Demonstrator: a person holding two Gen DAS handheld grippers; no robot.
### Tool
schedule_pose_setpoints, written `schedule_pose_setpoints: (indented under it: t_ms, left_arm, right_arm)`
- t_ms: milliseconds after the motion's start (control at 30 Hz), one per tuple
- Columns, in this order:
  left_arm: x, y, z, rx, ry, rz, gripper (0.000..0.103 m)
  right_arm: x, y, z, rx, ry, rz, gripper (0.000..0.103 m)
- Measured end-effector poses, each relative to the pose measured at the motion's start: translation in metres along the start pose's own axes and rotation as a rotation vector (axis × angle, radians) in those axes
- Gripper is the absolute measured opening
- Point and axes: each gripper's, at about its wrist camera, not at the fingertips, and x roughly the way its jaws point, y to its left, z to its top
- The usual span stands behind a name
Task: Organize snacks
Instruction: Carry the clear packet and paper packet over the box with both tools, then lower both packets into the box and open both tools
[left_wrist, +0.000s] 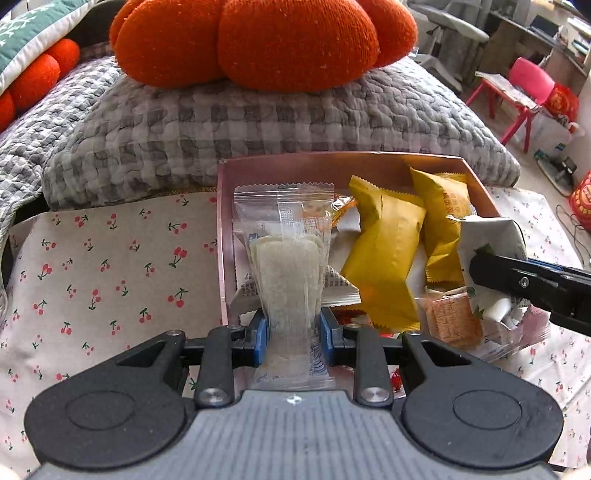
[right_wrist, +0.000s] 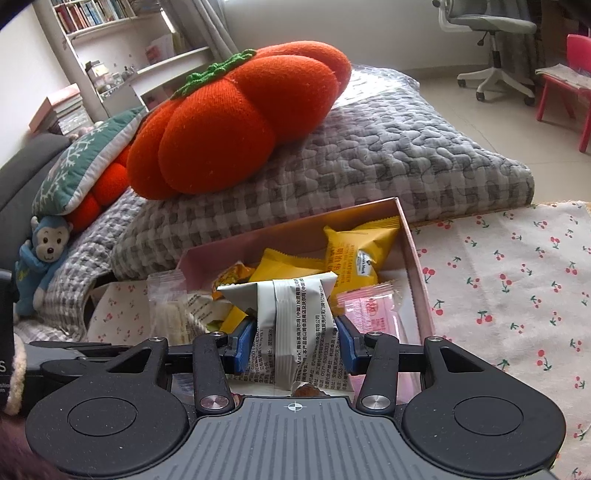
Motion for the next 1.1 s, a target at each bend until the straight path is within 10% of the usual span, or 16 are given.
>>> schedule_pose_setpoints:
  t_ms: [333,467,800,1100]
  left_arm:
    - [0.000,-0.001,0.001,0.003,-0.020,-0.018,0.030]
    - [-0.009,-0.005,-0.004,0.024,-0.042,-0.021,0.050]
    - [-0.048,-0.010,-0.019,0.070,-0.100,-0.045,0.088]
    - [-0.073,-0.014,-0.044,0.030,-0.116,-0.020,0.097]
  right_arm:
    - [-0.001,-0.003,0.001,0.028,-0.012,0.020,0.048]
    - [-0.010,-0.002,0.003,0.030,-0.028,0.055,0.072]
    - [-0.041,0.007,0.004,-0.025,-0.023,0.045,0.088]
    - [-0.077,0.017,-0.007,-0.067,-0.015,0.006,0.097]
